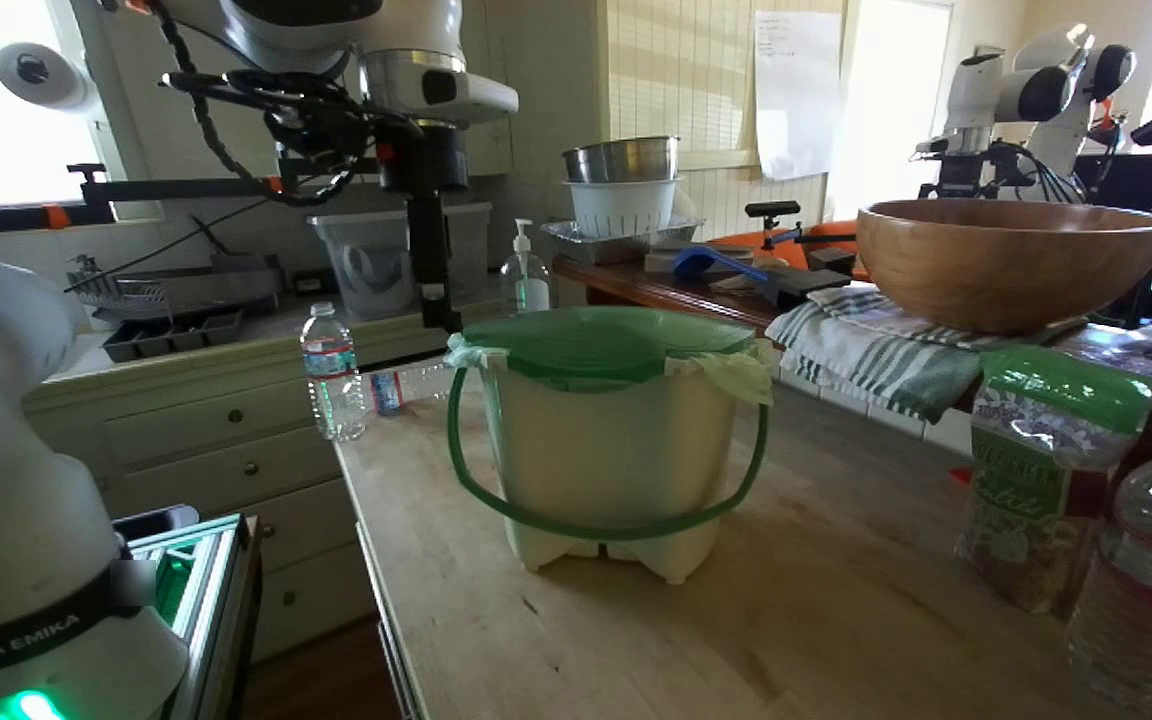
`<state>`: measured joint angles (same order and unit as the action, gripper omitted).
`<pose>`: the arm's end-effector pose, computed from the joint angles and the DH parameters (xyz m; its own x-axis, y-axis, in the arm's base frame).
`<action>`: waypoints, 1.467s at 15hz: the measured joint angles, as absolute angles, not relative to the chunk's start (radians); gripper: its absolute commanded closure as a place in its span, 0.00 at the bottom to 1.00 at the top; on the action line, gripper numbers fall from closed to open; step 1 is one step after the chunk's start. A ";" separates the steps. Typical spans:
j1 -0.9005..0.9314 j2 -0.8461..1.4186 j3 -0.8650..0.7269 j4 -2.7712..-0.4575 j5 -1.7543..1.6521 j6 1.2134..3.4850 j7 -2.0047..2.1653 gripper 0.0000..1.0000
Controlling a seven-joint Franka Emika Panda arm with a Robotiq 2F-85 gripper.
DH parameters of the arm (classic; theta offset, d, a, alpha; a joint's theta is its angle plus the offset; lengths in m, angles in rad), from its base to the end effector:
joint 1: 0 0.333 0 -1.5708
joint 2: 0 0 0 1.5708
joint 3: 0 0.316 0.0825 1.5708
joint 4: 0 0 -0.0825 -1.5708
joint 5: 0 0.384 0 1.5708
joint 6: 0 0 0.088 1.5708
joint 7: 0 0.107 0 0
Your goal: Push the bucket to the right
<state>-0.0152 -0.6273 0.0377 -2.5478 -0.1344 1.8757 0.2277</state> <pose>0.3538 -0.0016 0.4731 0.9854 -0.1698 -0.0139 -0.1656 -0.9739 0.1549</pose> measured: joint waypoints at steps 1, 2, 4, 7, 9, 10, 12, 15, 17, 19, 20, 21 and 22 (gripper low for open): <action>-0.023 -0.624 0.037 -2.551 -0.134 1.876 0.230 0.00; -0.028 -0.621 0.037 -2.555 -0.134 1.877 0.230 0.00; -0.030 -0.614 0.042 -2.566 -0.135 1.878 0.230 0.00; -0.030 -0.604 0.061 -2.591 -0.142 1.891 0.230 0.00; -0.030 -0.598 0.074 -2.613 -0.153 1.918 0.230 0.17; -0.030 -0.597 0.080 -2.627 -0.166 1.942 0.230 0.18; -0.030 -0.596 0.087 -2.656 -0.194 1.995 0.230 0.25; -0.040 -0.595 0.086 -2.697 -0.225 2.065 0.230 0.48; -0.053 -0.595 0.086 -2.718 -0.242 2.100 0.230 0.74; -0.064 -0.596 0.085 -2.734 -0.258 2.125 0.230 0.91; -0.068 -0.597 0.085 -2.739 -0.264 2.132 0.230 0.97; -0.070 -0.598 0.084 -2.743 -0.269 2.134 0.228 1.00; -0.071 -0.598 0.083 -2.743 -0.276 2.134 0.216 1.00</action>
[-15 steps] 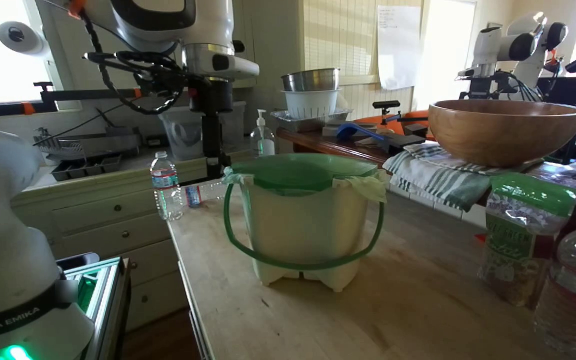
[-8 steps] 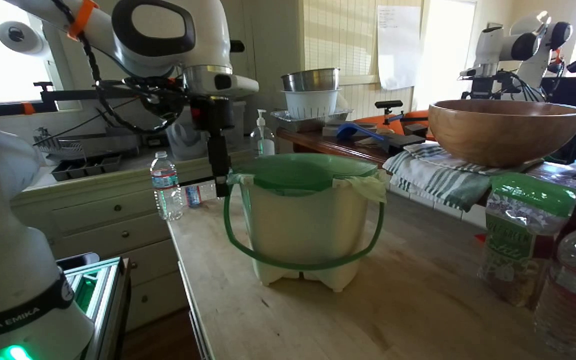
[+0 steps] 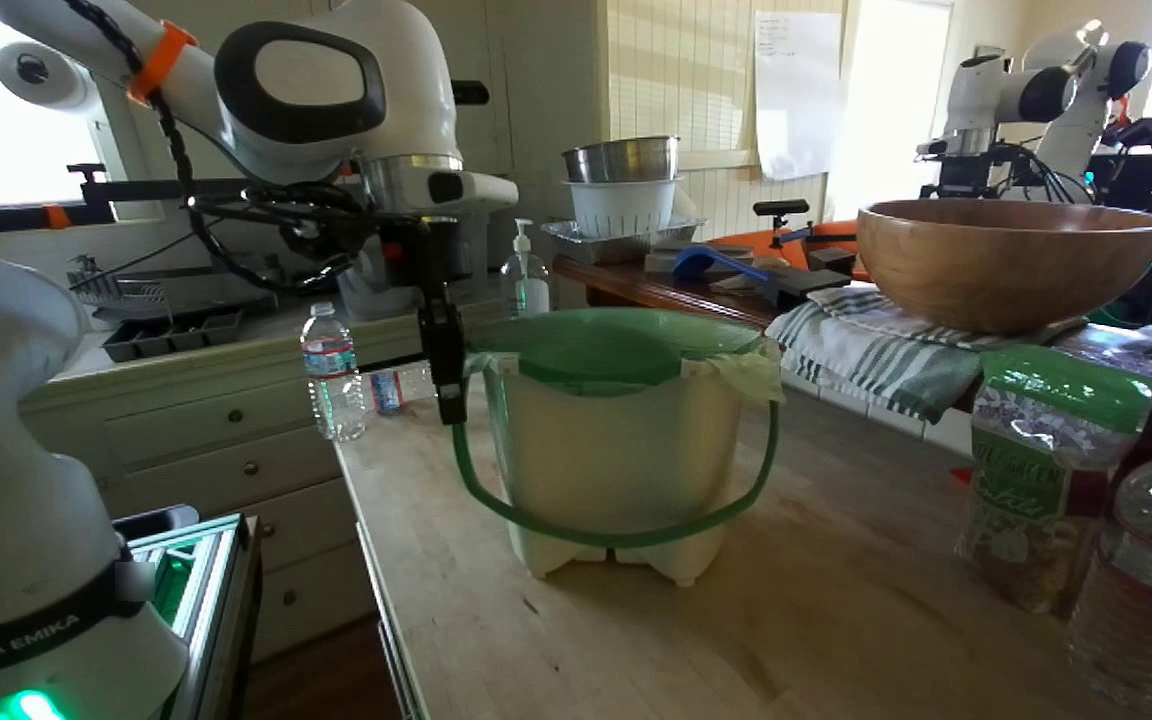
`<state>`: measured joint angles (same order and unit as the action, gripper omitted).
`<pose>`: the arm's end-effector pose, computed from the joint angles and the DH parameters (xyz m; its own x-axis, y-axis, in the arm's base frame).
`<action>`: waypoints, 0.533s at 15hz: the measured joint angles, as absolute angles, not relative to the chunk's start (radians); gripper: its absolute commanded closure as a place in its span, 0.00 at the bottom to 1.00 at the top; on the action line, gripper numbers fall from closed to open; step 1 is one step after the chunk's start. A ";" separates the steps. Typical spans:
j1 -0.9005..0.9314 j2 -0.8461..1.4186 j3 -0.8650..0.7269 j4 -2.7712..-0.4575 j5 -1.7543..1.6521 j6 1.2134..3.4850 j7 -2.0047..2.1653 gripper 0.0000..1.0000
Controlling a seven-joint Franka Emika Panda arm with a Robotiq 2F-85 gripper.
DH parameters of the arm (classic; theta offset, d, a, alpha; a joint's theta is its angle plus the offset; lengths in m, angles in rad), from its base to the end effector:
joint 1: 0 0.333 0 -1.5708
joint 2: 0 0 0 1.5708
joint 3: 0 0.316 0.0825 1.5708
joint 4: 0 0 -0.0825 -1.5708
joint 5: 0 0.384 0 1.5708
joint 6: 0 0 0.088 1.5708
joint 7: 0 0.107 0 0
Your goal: Push the bucket to the right
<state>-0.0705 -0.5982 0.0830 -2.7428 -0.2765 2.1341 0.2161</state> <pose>0.3453 -0.0096 0.3948 0.9976 -0.0647 0.0236 -0.0687 -0.9590 0.2750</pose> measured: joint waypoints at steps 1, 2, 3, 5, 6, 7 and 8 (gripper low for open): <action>-0.071 -0.598 0.082 -2.741 -0.286 2.134 0.198 0.97; -0.070 -0.598 0.080 -2.741 -0.295 2.134 0.172 0.98; -0.069 -0.598 0.077 -2.741 -0.301 2.134 0.141 1.00; -0.066 -0.597 0.067 -2.743 -0.311 2.134 0.057 0.97; -0.064 -0.596 0.061 -2.742 -0.316 2.134 0.019 0.99; -0.064 -0.596 0.057 -2.742 -0.322 2.134 -0.013 1.00; -0.064 -0.596 0.052 -2.742 -0.327 2.134 -0.040 0.99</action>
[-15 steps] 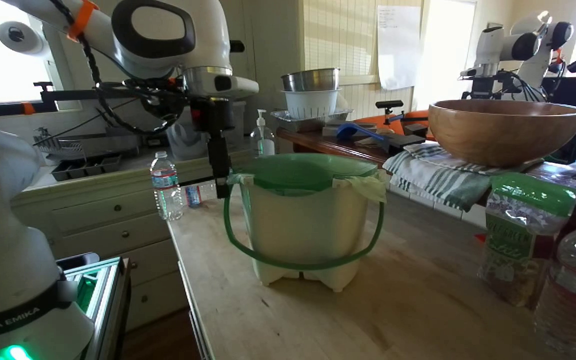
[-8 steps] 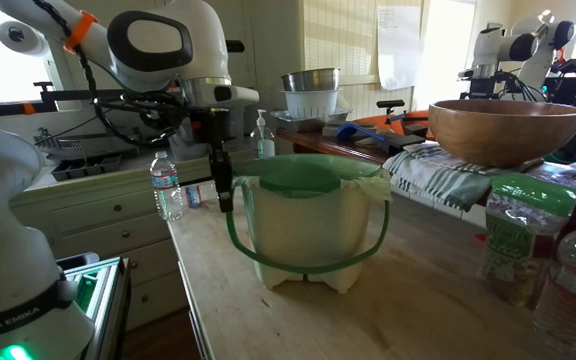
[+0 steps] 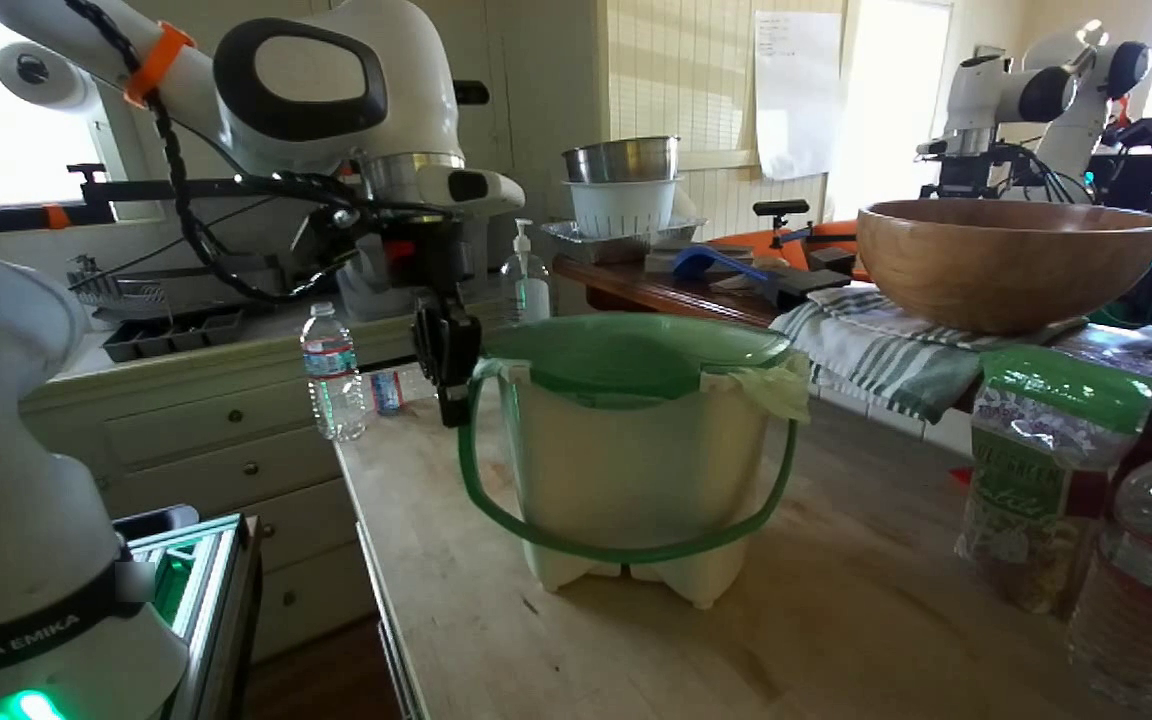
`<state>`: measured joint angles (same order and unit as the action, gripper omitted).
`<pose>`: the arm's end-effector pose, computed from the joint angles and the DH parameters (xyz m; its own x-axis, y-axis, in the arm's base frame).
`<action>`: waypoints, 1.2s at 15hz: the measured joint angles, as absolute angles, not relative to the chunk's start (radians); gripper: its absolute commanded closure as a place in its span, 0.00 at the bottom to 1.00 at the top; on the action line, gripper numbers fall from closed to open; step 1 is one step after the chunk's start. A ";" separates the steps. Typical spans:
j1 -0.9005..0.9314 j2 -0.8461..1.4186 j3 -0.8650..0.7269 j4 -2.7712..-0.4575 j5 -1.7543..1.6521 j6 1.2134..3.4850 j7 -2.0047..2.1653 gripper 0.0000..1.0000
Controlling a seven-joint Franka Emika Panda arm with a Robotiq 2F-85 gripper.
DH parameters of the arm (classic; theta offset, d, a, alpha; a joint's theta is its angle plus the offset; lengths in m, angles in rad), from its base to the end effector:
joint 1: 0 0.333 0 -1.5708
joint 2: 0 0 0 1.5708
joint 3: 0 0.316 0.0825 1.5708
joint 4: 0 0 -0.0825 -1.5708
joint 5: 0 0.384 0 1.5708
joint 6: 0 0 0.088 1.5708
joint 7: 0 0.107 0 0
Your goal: Push the bucket to the right
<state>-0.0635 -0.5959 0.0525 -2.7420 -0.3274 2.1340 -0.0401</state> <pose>0.3457 -0.0191 0.3952 0.9806 0.1884 -0.0535 0.1958 -0.9350 0.2956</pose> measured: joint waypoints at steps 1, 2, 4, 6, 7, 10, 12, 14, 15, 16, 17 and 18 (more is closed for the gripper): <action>-0.064 -0.597 0.048 -2.742 -0.333 2.134 -0.063 0.99; -0.063 -0.598 0.043 -2.742 -0.337 2.134 -0.087 0.99; -0.062 -0.600 0.034 -2.742 -0.341 2.134 -0.134 0.99; -0.054 -0.603 0.022 -2.740 -0.342 2.133 -0.187 0.99; -0.048 -0.604 0.015 -2.739 -0.342 2.133 -0.215 0.99; -0.024 -0.607 0.004 -2.732 -0.342 2.128 -0.299 0.99; 0.000 -0.609 -0.001 -2.731 -0.342 2.116 -0.361 0.99; 0.031 -0.608 -0.008 -2.734 -0.341 2.098 -0.431 0.99; 0.048 -0.605 -0.011 -2.737 -0.341 2.082 -0.466 0.99; 0.064 -0.601 -0.014 -2.739 -0.341 2.066 -0.502 0.99; 0.078 -0.598 -0.016 -2.740 -0.341 2.047 -0.539 0.99; 0.089 -0.596 -0.017 -2.741 -0.341 2.029 -0.568 0.71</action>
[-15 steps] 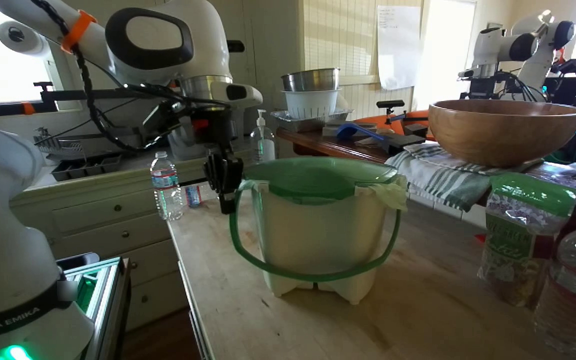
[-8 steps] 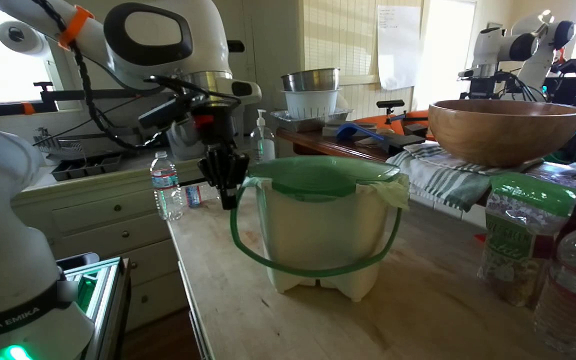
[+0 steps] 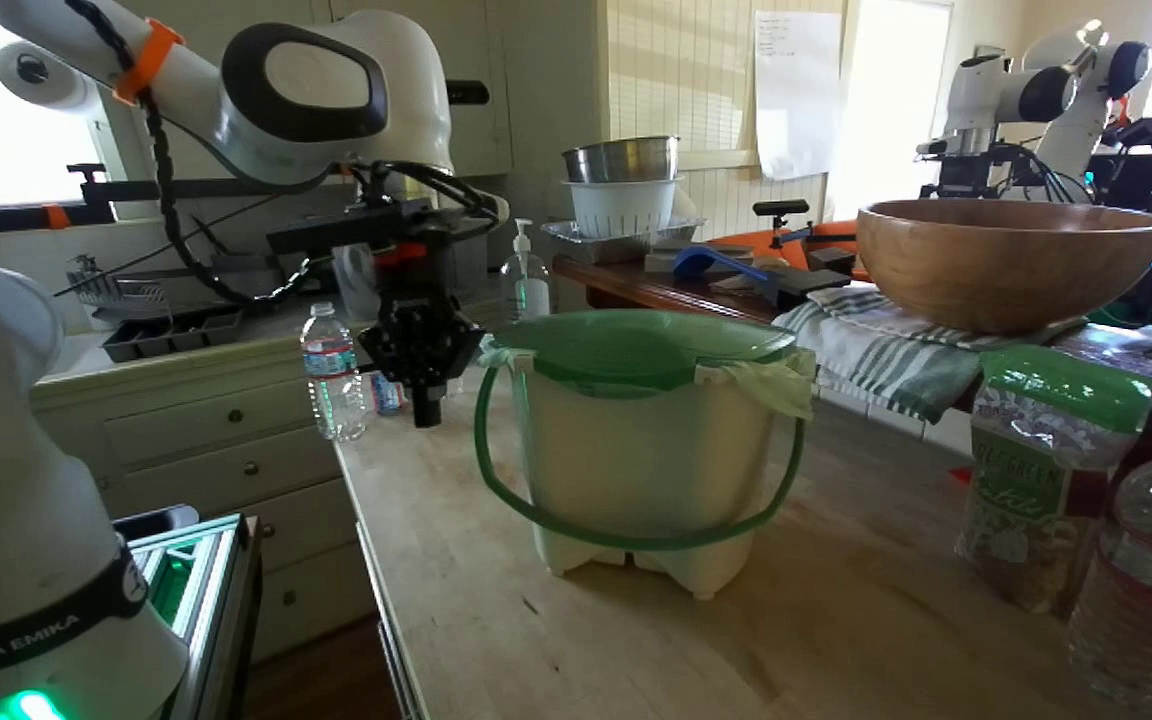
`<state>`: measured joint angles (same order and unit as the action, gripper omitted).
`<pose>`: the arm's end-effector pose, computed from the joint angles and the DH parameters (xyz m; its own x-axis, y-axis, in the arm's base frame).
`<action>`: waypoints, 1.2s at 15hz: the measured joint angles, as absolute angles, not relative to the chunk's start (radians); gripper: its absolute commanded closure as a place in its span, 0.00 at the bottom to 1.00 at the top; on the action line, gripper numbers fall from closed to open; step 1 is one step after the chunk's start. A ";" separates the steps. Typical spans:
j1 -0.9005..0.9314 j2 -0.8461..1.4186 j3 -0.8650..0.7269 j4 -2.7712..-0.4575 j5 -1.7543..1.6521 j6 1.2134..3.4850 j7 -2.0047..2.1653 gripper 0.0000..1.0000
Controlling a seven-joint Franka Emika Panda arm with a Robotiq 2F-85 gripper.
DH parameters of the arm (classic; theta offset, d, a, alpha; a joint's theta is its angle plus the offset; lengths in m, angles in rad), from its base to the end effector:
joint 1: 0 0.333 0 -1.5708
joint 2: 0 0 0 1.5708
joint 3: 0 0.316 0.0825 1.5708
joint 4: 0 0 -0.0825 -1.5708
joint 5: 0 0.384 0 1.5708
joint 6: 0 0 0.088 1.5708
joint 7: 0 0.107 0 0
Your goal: Push the bucket to the right
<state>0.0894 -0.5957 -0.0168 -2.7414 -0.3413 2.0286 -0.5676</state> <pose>0.3353 0.0057 0.3873 0.6780 0.6869 -0.2617 0.7321 -0.6632 0.1557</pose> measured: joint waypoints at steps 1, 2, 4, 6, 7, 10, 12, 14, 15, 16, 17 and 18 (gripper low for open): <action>0.098 -0.595 -0.017 -2.742 -0.342 2.013 -0.590 0.70; 0.105 -0.596 -0.016 -2.742 -0.342 2.001 -0.605 0.63; 0.115 -0.610 -0.007 -2.741 -0.344 1.992 -0.607 0.47; 0.117 -0.637 0.009 -2.741 -0.351 1.993 -0.585 0.34; 0.117 -0.650 0.014 -2.741 -0.353 1.997 -0.565 0.25; 0.111 -0.673 0.018 -2.741 -0.360 2.054 -0.465 0.03; 0.099 -0.676 0.017 -2.741 -0.361 2.093 -0.396 0.00; 0.080 -0.675 0.018 -2.741 -0.363 2.137 -0.329 0.00; 0.071 -0.674 0.018 -2.742 -0.364 2.162 -0.295 0.00; 0.062 -0.670 0.019 -2.743 -0.364 2.188 -0.264 0.00; 0.052 -0.663 0.021 -2.743 -0.364 2.215 -0.233 0.00; 0.043 -0.654 0.023 -2.743 -0.364 2.239 -0.206 0.00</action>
